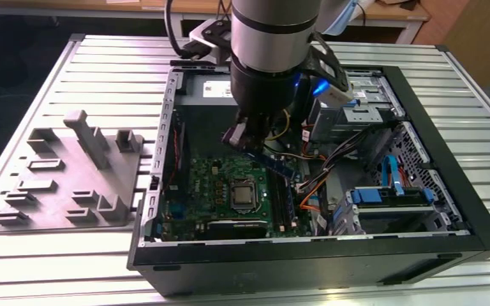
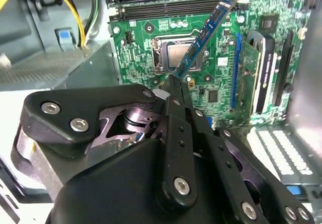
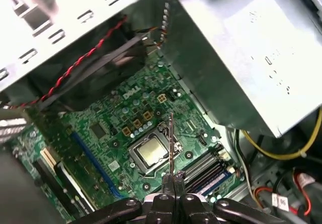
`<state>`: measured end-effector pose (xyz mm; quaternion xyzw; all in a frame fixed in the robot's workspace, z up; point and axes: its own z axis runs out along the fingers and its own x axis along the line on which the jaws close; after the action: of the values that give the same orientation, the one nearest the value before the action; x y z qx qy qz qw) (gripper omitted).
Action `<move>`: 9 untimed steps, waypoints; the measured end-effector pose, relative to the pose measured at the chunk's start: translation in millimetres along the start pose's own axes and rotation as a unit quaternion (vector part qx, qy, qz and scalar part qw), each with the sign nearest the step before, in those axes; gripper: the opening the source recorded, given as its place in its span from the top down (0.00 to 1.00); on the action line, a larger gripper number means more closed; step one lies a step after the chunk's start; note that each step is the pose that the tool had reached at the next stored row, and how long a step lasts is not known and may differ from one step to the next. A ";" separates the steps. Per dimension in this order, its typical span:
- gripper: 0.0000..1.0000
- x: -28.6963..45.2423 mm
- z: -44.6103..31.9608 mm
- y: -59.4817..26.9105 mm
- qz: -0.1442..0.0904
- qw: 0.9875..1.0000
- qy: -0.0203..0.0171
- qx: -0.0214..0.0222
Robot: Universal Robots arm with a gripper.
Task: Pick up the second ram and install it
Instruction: 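Insert the second ram into the second slot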
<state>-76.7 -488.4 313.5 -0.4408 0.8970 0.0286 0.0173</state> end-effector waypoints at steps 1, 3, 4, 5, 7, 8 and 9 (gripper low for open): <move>0.92 0.0 0.1 0.0 0.009 1.000 0.000 0.001; 0.92 0.0 0.2 0.0 0.027 1.000 -0.001 0.002; 0.92 0.0 0.2 0.0 0.036 0.999 -0.001 0.002; 0.92 0.1 0.3 0.0 0.045 0.999 -0.002 0.003; 0.92 0.0 0.4 0.0 0.063 0.998 -0.002 0.004; 0.92 0.0 0.5 0.0 0.072 0.997 -0.003 0.004; 0.92 0.0 0.6 0.0 0.081 0.997 -0.003 0.005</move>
<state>-76.7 -488.4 312.9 -0.3663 0.9299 0.0270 0.0195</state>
